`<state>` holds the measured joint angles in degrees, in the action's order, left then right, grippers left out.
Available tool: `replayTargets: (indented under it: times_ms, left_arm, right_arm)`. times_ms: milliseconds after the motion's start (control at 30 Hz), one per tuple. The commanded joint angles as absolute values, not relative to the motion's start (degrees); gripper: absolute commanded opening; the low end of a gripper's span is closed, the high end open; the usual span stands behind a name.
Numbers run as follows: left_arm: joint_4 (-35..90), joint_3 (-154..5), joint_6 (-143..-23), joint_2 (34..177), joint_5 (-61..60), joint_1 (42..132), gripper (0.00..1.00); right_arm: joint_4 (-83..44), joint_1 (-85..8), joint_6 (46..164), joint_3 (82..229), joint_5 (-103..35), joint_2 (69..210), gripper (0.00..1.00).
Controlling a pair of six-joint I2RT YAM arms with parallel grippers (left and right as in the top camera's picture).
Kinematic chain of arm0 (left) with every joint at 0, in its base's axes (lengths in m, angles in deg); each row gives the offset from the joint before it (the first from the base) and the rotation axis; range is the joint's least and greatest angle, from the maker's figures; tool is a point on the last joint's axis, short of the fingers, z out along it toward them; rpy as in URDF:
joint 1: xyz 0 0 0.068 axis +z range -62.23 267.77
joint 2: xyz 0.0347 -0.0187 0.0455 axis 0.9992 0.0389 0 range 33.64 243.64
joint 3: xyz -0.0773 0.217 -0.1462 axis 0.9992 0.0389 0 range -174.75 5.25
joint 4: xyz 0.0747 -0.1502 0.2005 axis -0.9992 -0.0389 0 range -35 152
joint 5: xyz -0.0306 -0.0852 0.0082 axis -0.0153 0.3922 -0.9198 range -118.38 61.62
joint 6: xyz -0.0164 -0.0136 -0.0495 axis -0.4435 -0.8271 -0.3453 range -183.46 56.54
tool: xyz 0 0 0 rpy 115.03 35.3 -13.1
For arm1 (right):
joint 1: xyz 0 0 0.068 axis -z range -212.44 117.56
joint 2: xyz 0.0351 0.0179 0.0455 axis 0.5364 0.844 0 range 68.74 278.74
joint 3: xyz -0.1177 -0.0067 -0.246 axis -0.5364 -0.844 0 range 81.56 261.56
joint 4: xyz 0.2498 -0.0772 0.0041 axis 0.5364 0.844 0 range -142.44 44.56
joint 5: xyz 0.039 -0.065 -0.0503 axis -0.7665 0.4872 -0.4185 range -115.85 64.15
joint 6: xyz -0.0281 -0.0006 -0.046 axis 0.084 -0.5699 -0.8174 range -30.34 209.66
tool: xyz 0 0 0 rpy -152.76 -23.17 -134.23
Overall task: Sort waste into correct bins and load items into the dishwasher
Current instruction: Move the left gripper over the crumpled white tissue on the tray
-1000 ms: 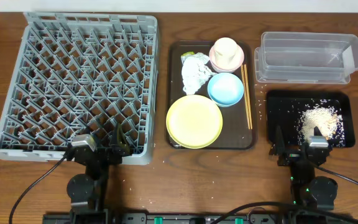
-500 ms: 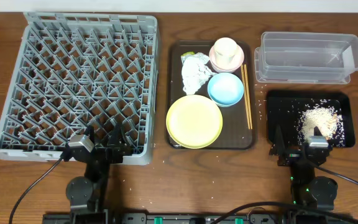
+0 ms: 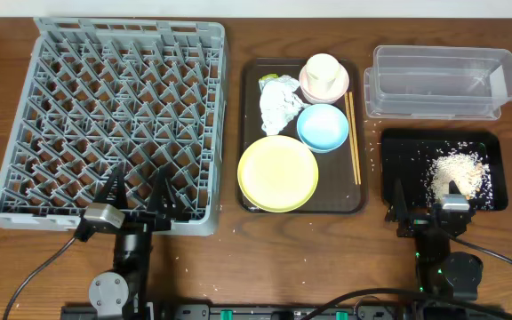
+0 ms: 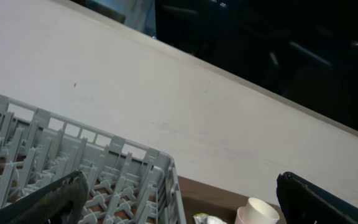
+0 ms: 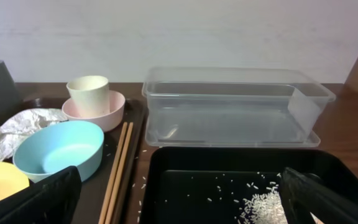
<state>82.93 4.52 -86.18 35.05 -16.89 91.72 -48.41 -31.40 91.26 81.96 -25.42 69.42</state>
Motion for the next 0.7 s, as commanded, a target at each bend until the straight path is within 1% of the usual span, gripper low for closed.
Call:
replayTargets:
  times_ms: [0, 67, 200, 300, 400, 467, 567, 667]
  left_arm:
    - [82.3, -0.3, -86.4, 38.0, -16.0, 91.5, 0.98]
    - [78.0, -4.3, -84.5, 42.1, -13.8, 91.5, 0.98]
    - [65.0, -16.7, -72.4, 55.1, -6.9, 91.5, 0.98]
    - [57.4, -26.7, -67.1, 65.5, -6.7, 91.5, 0.98]
    - [49.9, -39.0, -66.9, 77.0, -6.6, 91.5, 0.98]
    - [44.6, -47.2, -70.0, 83.9, -5.2, 91.5, 0.98]
    - [41.8, -57.1, -71.5, 92.2, 9.3, 91.5, 0.98]
    - [46.0, -62.5, -71.7, 97.5, 20.9, 91.5, 0.98]
  right_arm:
    - [-48.1, -32.0, 90.3, 81.9, -25.7, 69.2, 0.99]
    - [-48.2, -32.0, 90.2, 81.9, -25.7, 69.2, 0.99]
    - [-48.1, -32.0, 90.2, 81.9, -25.7, 69.2, 0.99]
    - [-48.1, -32.0, 90.3, 81.9, -25.7, 69.2, 0.99]
    - [-48.2, -32.0, 90.3, 81.9, -25.7, 69.2, 0.99]
    - [-48.1, -32.0, 90.3, 81.9, -25.7, 69.2, 0.99]
    - [-48.1, -32.0, 90.2, 81.9, -25.7, 69.2, 0.99]
    - [-48.1, -32.0, 90.2, 81.9, -25.7, 69.2, 0.99]
